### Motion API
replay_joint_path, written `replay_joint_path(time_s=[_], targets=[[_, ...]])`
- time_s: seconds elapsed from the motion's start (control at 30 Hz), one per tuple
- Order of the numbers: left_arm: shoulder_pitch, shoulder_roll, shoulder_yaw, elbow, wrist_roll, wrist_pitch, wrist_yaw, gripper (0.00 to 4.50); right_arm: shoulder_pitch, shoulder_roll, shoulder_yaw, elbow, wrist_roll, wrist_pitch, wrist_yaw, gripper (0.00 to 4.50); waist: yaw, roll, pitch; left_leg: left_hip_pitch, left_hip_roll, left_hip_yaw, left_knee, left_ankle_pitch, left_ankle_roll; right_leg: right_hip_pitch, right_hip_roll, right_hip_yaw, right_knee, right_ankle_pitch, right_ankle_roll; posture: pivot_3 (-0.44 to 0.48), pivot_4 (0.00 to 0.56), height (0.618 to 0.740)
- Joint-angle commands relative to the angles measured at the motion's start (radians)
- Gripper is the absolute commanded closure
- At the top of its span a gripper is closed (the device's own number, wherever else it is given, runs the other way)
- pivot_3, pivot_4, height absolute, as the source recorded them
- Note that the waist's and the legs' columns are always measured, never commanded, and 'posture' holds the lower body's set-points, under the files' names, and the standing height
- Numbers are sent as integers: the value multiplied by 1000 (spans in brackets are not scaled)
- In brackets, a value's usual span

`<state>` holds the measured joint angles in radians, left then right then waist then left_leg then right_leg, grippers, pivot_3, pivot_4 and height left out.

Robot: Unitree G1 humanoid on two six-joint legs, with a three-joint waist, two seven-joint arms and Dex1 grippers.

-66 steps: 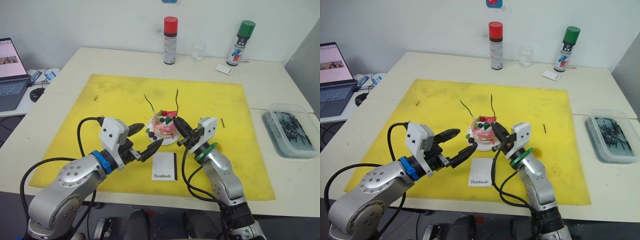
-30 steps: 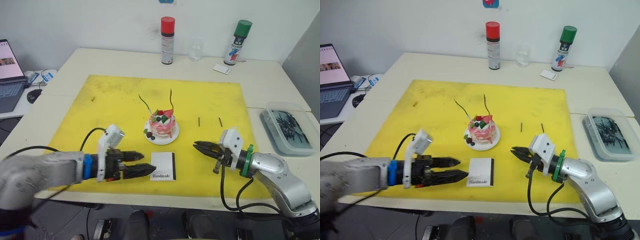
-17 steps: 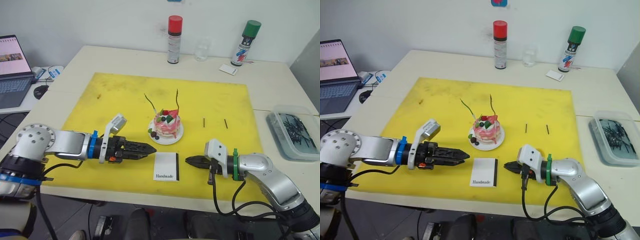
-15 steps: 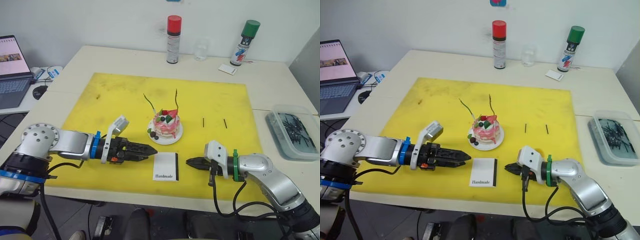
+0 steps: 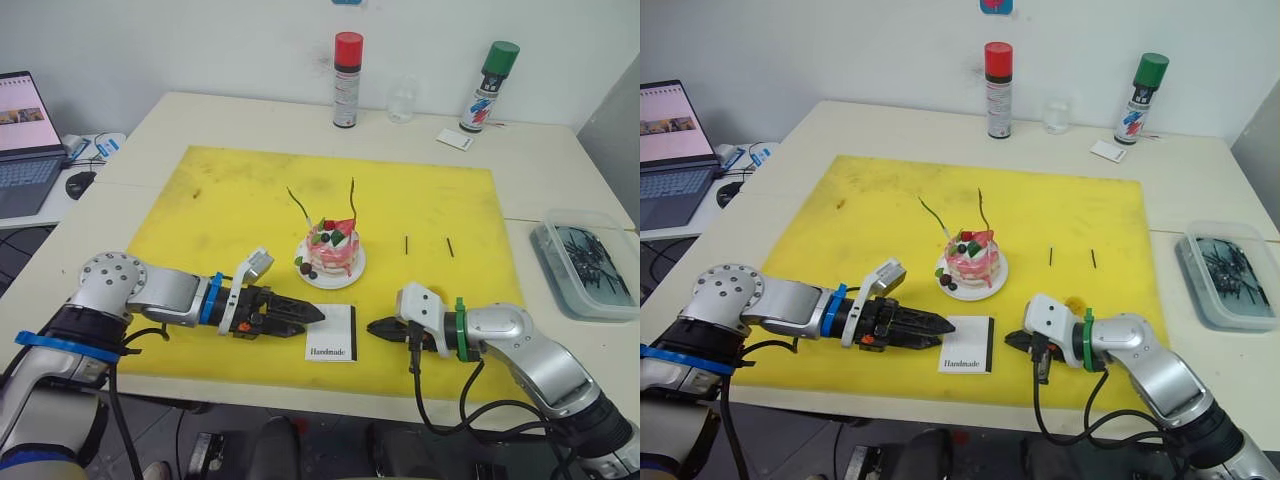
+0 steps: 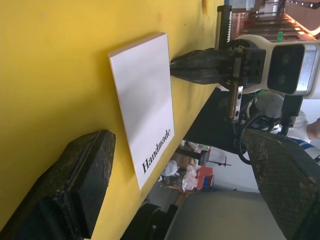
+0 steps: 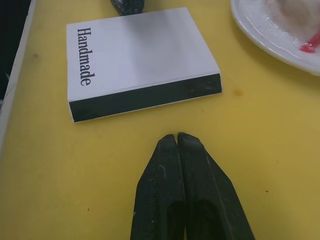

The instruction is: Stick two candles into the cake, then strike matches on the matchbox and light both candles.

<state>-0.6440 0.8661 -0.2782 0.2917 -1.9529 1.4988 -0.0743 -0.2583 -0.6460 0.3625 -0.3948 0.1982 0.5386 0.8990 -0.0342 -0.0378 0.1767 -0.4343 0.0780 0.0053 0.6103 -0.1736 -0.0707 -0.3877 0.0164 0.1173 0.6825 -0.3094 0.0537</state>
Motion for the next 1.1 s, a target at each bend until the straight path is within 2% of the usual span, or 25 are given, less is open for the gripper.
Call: replay_joint_path(time_s=[0.03, 0.47, 0.73, 1.1], targets=[[-15, -26, 13, 7, -19, 4, 14, 0, -16, 26, 42, -21, -5, 21, 4, 4451, 0, 0, 0, 0, 0, 0, 0, 0, 0, 0, 0, 0, 0, 0, 0, 0, 150, 740], [11, -84, 19, -41, -19, -2, 25, 0, -34, 99, 68, -43, -1, 122, -19, 4451, 1, 0, -1, 0, 0, 0, 0, 0, 0, 0, 0, 0, 0, 1, -1, 0, 150, 740], [30, -98, 27, -53, -19, -18, 41, 0, -37, 61, 50, -63, 29, 152, 20, 4451, 1, 0, -1, 0, 0, 0, 0, 0, 0, 1, 0, 0, 0, 1, -1, 0, 150, 740], [74, -121, 61, -98, -19, -39, 90, 0, -57, 129, 92, -46, 30, 164, -4, 4451, 1, 0, -1, 0, 0, -1, 0, 0, 0, 1, 0, 0, 0, 1, -1, 0, 150, 740]])
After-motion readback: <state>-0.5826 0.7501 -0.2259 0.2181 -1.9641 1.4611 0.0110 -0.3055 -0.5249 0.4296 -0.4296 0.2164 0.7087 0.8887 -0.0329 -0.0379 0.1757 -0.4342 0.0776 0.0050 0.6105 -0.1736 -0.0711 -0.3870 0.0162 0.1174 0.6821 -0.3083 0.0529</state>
